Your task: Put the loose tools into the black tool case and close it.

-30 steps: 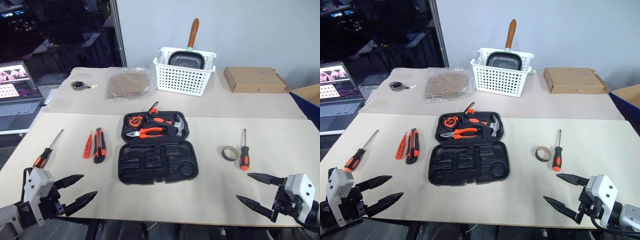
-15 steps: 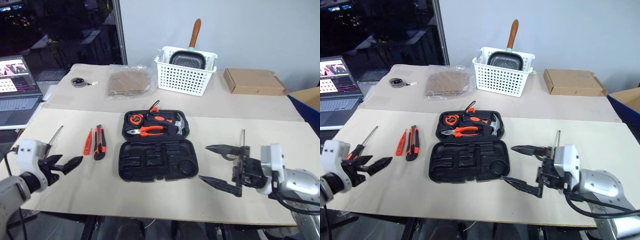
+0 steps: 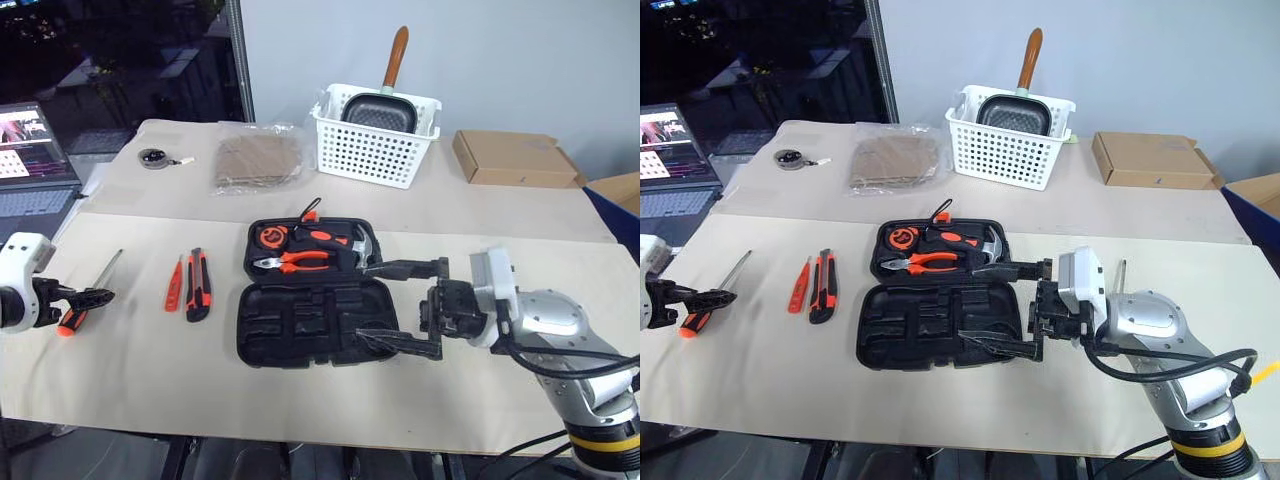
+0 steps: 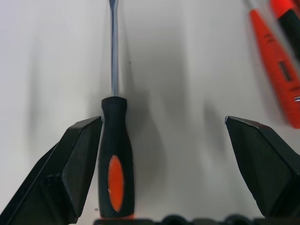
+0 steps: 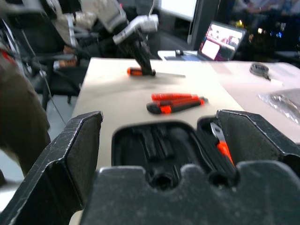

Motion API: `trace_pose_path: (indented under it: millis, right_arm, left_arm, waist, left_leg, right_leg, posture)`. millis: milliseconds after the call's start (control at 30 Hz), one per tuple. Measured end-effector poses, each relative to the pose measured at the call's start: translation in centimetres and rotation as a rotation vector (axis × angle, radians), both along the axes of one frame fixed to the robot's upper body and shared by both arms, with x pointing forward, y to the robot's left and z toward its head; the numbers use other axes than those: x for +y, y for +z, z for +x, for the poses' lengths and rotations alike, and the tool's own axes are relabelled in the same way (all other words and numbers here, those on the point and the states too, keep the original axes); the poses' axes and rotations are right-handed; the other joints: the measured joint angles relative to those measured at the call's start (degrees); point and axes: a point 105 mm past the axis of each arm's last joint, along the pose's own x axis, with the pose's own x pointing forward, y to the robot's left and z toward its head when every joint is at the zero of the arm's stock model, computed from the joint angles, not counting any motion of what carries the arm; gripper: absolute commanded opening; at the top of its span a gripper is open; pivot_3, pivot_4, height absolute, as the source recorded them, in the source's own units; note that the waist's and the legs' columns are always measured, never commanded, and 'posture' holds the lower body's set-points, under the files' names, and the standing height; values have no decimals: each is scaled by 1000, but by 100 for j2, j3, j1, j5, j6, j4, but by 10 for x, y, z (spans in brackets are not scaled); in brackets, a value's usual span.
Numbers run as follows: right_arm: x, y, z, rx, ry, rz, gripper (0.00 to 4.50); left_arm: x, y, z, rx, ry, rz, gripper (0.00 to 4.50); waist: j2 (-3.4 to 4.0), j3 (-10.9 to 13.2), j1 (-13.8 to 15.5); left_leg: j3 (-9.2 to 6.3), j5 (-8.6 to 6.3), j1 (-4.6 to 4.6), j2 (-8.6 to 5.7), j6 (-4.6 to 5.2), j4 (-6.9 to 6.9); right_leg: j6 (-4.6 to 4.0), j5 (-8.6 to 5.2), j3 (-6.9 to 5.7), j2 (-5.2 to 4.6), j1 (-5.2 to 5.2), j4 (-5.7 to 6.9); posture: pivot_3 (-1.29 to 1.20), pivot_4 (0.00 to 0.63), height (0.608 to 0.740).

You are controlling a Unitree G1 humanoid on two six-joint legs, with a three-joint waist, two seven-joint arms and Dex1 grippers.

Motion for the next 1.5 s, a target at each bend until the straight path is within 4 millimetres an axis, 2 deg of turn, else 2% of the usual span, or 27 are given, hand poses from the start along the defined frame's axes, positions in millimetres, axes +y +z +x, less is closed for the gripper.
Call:
trace_pose_path:
  millis: [233, 533, 633, 900, 1000, 1067, 1133, 1167, 1200, 1267, 1300, 1333, 1367, 1500]
  right_arm:
    - [11, 18, -7, 15, 29, 93, 4500]
    - [8, 24, -14, 40, 35, 122, 4500]
    - [6, 19, -14, 59, 29, 112, 4500]
    - [3, 9, -15, 78, 8, 95, 4500]
    - [-1, 5, -15, 86, -13, 95, 4500]
    - [-4, 0, -15, 100, -37, 88, 4500]
    - [-9, -5, -15, 109, -66, 76, 4500]
    - [-12, -9, -15, 120, -85, 70, 4500]
    - [-13, -11, -15, 125, -93, 69, 4500]
    - [-19, -13, -15, 130, -129, 68, 4500]
    - [-24, -15, -14, 126, -165, 60, 4500]
    - [-28, -17, -13, 124, -188, 42, 4500]
    - [-36, -21, -13, 111, -227, 14, 4500]
    - [-67, -37, -11, 122, -347, -89, 4500]
  left_arm:
    - [14, -11, -4, 65, -29, 4, 4479]
    - [25, -14, -12, 107, -34, -17, 4479]
    - [29, -16, -12, 114, -20, -10, 3834]
    - [30, -27, -5, 107, -24, 5, 837]
    - [29, -24, -3, 74, -42, -4, 803]
    - [23, -14, 3, 3, -76, -43, 803]
    - [2, 9, 11, -98, -202, -93, 803]
    - [-21, 28, 13, -148, -328, -114, 803]
    - [-35, 37, 15, -169, -400, -121, 803]
    - [-77, 53, 11, -166, -590, -87, 803]
    - [-110, 57, 9, -151, -725, -46, 803]
    - [-135, 57, 6, -134, -833, -13, 803]
    - [-171, 54, 7, -117, -971, 26, 803]
    - [-234, 42, 18, -81, -1186, 115, 803]
  waist:
    - [-2, -1, -48]
    - [-3, -1, -43]
    - [-2, -1, -41]
    - [-4, -3, -46]
    - [-4, -3, -43]
    - [-7, -4, -41]
    - [-8, -3, -23]
    - [-9, -4, -9]
    - [-8, -4, -1]
    - [-7, -4, 5]
    - [-4, -5, 18]
    - [4, -7, 18]
    - [12, -7, 23]
    - [14, -7, 8]
  left_leg:
    - [-5, -1, -2, 2, 2, 17]
    - [-14, -4, -7, 2, 8, 53]
    - [-15, -5, -7, 3, 10, 72]
    - [-17, -5, 3, 4, 13, 78]
    - [-21, -7, -4, 6, 17, 78]
    - [-24, -7, -13, 8, 17, 78]
    - [-27, -8, -18, 6, 17, 80]
    - [-29, -8, -17, 6, 17, 80]
    - [-29, -8, -14, 6, 17, 80]
    - [-30, -9, -14, 2, 19, 80]
    - [-31, -10, -8, -6, 20, 80]
    - [-30, -10, -3, -12, 21, 80]
    - [-19, -11, 6, -15, 23, 80]
    - [-31, -3, 11, -52, 29, 85]
  right_leg:
    - [1, 0, -4, -3, 3, 9]
    - [3, -1, -8, -4, 4, 44]
    - [3, -1, -8, -4, 5, 60]
    - [3, -1, -9, -4, 17, 64]
    - [4, -2, -12, -3, 14, 64]
    - [3, -1, -17, -5, 9, 61]
    - [4, -2, -22, -12, 10, 58]
    - [6, -3, -25, -16, 16, 55]
    - [7, -3, -24, -21, 19, 55]
    - [13, -5, -15, -34, 24, 55]
    - [21, -10, -13, -48, 30, 59]
    - [26, -13, -12, -48, 35, 62]
    - [28, -14, -7, -41, 36, 67]
    - [34, -17, 27, 7, 41, 70]
  posture:
    - [0, 150, 740]
    - [0, 150, 740]
    - [0, 150, 740]
    - [0, 150, 740]
    - [0, 150, 740]
    - [0, 150, 740]
    - [0, 150, 740]
    - [0, 150, 740]
    - [0, 150, 740]
    - [0, 150, 740]
    - [0, 150, 740]
    - [0, 150, 740]
    - [0, 150, 740]
    - [0, 150, 740]
